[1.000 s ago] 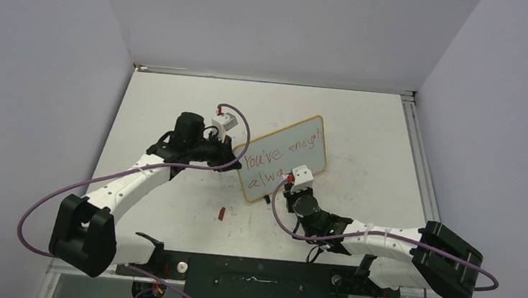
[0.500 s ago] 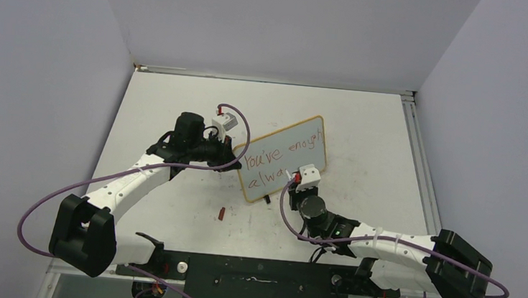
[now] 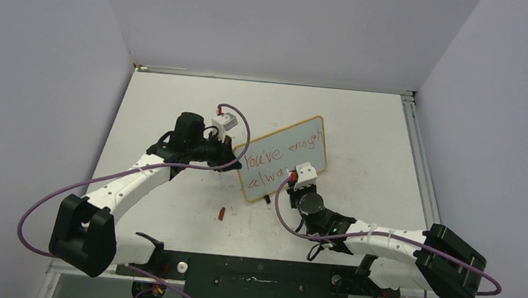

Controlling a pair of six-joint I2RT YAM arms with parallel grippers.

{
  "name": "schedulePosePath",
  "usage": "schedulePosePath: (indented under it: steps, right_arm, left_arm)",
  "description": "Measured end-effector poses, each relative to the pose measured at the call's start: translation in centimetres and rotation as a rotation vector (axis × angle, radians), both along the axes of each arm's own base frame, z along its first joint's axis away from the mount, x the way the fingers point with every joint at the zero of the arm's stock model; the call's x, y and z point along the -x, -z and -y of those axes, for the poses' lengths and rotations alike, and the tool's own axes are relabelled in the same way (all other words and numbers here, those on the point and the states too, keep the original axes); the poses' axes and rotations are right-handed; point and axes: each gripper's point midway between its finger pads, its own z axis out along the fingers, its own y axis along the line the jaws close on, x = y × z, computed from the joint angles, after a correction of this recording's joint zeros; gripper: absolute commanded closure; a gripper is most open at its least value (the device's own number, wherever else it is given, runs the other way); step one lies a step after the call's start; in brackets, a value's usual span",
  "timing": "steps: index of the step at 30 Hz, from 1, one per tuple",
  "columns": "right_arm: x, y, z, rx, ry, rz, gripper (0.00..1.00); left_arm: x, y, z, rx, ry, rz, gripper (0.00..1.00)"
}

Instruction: Write a sentence on the whiteboard

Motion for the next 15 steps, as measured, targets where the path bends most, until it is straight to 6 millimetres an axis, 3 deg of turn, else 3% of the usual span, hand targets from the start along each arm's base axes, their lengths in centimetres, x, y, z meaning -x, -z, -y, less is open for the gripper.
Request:
schedulePosePath:
  steps: [15]
  right_arm:
    - [-0.48, -0.2, -0.57, -0.018, -0.003, 0.01, 0.95]
  left_arm:
    - [0.0, 0.0, 0.0, 0.0, 0.0, 0.0, 1.0]
